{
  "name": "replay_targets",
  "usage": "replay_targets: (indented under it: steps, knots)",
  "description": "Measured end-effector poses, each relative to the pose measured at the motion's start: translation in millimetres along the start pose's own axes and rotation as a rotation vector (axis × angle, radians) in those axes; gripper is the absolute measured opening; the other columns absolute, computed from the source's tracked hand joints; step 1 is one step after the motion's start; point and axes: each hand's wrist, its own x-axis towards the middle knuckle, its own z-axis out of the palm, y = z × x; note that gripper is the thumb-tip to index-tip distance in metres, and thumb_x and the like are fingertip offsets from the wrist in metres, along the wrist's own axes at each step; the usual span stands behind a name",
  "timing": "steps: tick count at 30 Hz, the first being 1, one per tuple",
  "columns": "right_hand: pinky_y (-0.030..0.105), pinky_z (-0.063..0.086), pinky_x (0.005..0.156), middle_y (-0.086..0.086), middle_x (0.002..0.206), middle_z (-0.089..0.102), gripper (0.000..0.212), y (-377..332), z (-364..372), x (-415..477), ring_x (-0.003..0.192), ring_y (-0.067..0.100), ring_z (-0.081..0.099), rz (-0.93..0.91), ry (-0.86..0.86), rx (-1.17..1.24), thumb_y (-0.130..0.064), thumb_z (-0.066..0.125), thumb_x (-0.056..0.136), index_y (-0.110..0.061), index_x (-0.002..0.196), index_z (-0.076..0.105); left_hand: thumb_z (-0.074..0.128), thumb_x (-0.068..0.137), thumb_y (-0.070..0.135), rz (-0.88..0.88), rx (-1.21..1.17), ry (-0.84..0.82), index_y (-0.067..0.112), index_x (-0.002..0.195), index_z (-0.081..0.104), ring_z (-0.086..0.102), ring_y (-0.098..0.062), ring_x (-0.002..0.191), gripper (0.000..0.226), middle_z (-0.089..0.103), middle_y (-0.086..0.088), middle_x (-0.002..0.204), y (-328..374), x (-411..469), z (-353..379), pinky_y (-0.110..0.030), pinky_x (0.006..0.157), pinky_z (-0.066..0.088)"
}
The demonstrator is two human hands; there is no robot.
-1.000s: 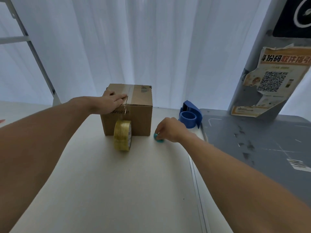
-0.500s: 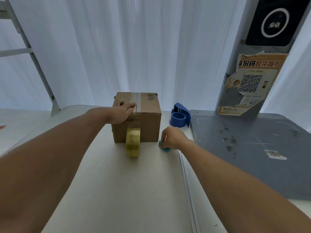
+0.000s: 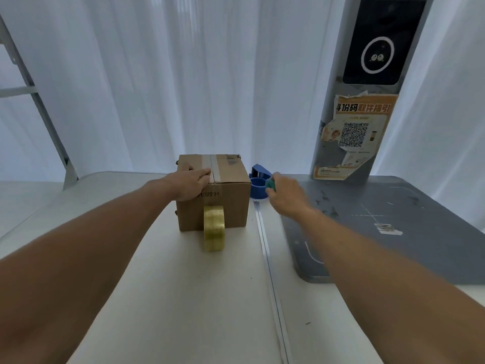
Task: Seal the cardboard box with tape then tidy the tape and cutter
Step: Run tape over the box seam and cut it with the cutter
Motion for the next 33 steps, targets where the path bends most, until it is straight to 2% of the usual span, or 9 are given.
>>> replay_targets:
  steps: [4, 6, 12, 15, 23, 26, 28, 31, 33]
  knots:
    - [0.033, 0.053, 0.07, 0.014, 0.107, 0.065, 0.02, -15.9, -34.2, -3.0, 0.085, 0.025, 0.064, -0.115, 0.039, 0.211, -0.02, 0.046, 0.102, -0.012, 0.121, 0.047, 0.025, 0.104, 0.04, 0.147, 0.007, 0.115, 0.023, 0.149, 0.032, 0.032, -0.031, 0.14, 0.048, 0.023, -0.007, 0.157, 16.9, -21.3, 5.1, -0.046, 0.11, 0.029]
    - [0.037, 0.058, 0.076, 0.011, 0.104, 0.065, 0.021, -26.3, -44.0, -8.6, 0.085, 0.025, 0.066, -0.186, 0.02, 0.278, -0.023, 0.048, 0.102, -0.012, 0.119, 0.05, 0.03, 0.104, 0.037, 0.224, -0.007, 0.156, 0.017, 0.144, 0.038, 0.036, -0.028, 0.137, 0.045, 0.029, -0.003, 0.154, 22.6, -29.6, 6.3, -0.043, 0.106, 0.033]
    - [0.034, 0.045, 0.07, 0.003, 0.09, 0.062, 0.017, -51.0, -52.1, -25.7, 0.079, 0.018, 0.058, -0.288, -0.177, 0.209, -0.03, 0.043, 0.103, -0.016, 0.105, 0.052, 0.032, 0.102, 0.044, 0.314, -0.008, 0.195, 0.026, 0.147, 0.033, 0.046, -0.027, 0.126, 0.048, 0.023, -0.002, 0.148, 18.9, -44.3, 15.6, -0.035, 0.101, 0.039]
    - [0.024, 0.036, 0.065, -0.006, 0.086, 0.052, 0.016, -52.5, -47.7, -35.7, 0.075, 0.007, 0.05, -0.298, -0.249, 0.197, -0.03, 0.04, 0.104, -0.017, 0.106, 0.049, 0.031, 0.101, 0.045, 0.337, 0.022, 0.25, 0.032, 0.144, 0.032, 0.049, -0.033, 0.119, 0.044, 0.024, -0.006, 0.141, 14.2, -54.0, 23.5, -0.042, 0.101, 0.046]
    - [0.02, 0.037, 0.066, -0.004, 0.089, 0.051, 0.013, -59.4, -38.4, -45.2, 0.077, 0.009, 0.05, -0.329, -0.25, 0.303, -0.026, 0.041, 0.104, -0.015, 0.106, 0.049, 0.036, 0.101, 0.029, 0.294, 0.126, 0.219, 0.034, 0.149, 0.022, 0.012, -0.033, 0.142, 0.05, 0.016, -0.003, 0.156, -0.6, -73.8, 27.6, -0.051, 0.112, 0.031]
    - [0.017, 0.036, 0.065, -0.003, 0.089, 0.051, 0.012, -59.5, -37.3, -45.9, 0.074, 0.008, 0.05, -0.341, -0.232, 0.28, -0.025, 0.042, 0.104, -0.015, 0.107, 0.049, 0.044, 0.099, 0.021, 0.323, -0.015, 0.211, 0.024, 0.149, 0.032, 0.03, -0.03, 0.139, 0.051, 0.032, -0.006, 0.154, -2.1, -72.7, 19.3, -0.041, 0.112, 0.031]
    - [0.017, 0.036, 0.064, -0.004, 0.089, 0.051, 0.015, -58.7, -37.5, -46.3, 0.073, 0.008, 0.05, -0.354, -0.24, 0.257, -0.026, 0.042, 0.104, -0.014, 0.107, 0.05, 0.047, 0.099, 0.018, 0.312, -0.185, 0.2, 0.023, 0.149, 0.033, 0.048, -0.023, 0.125, 0.052, 0.045, -0.006, 0.146, -3.1, -73.7, 13.8, -0.028, 0.094, 0.04]
    - [0.015, 0.038, 0.064, -0.004, 0.101, 0.049, 0.016, -54.3, -38.5, -46.2, 0.078, 0.01, 0.052, -0.366, -0.258, 0.238, -0.028, 0.041, 0.104, -0.015, 0.11, 0.05, 0.048, 0.099, 0.02, 0.322, -0.268, 0.17, 0.03, 0.15, 0.029, 0.054, -0.019, 0.116, 0.056, 0.043, 0.0, 0.149, -12.6, -73.7, 12.5, -0.017, 0.078, 0.041]
    - [0.014, 0.04, 0.063, -0.004, 0.109, 0.048, 0.018, -49.7, -38.0, -45.2, 0.081, 0.01, 0.053, -0.37, -0.271, 0.216, -0.028, 0.041, 0.104, -0.015, 0.113, 0.049, 0.049, 0.098, 0.018, 0.361, -0.292, 0.17, 0.032, 0.149, 0.031, 0.05, -0.015, 0.12, 0.056, 0.039, 0.003, 0.152, -18.6, -74.1, 16.1, -0.012, 0.082, 0.041]
